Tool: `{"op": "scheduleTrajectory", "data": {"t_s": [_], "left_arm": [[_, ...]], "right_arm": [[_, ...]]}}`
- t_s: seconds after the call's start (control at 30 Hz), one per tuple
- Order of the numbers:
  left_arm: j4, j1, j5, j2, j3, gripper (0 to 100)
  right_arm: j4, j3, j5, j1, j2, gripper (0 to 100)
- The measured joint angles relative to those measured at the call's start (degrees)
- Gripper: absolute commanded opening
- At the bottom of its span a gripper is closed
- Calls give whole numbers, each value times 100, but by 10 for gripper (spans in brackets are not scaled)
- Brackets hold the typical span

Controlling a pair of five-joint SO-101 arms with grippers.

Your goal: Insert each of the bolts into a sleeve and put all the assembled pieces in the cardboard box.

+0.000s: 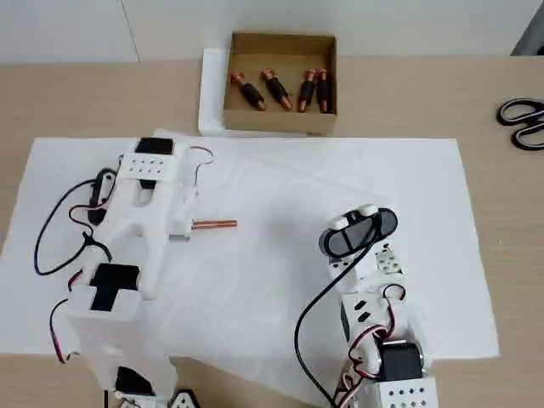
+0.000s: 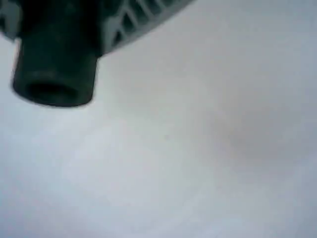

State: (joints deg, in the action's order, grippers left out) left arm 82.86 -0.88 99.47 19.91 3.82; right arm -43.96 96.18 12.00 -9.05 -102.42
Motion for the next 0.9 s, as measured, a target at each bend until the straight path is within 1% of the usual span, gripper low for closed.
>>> {"op": "scheduleTrajectory", "data": {"t_s": [0.2,0.33,0.53,0.77,0.9], "left_arm": [[-668,9,9,-26,369,223],[-818,9,9,-44,457,223],[-835,-35,9,-44,457,223],[-536,-492,26,-44,422,220],[-510,-607,35,-44,396,172]], "right_arm": [[0,0,0,0,0,5],[0,0,0,0,0,5],[0,0,0,26,0,5],[0,0,0,26,0,5],[0,0,0,26,0,5]]}}
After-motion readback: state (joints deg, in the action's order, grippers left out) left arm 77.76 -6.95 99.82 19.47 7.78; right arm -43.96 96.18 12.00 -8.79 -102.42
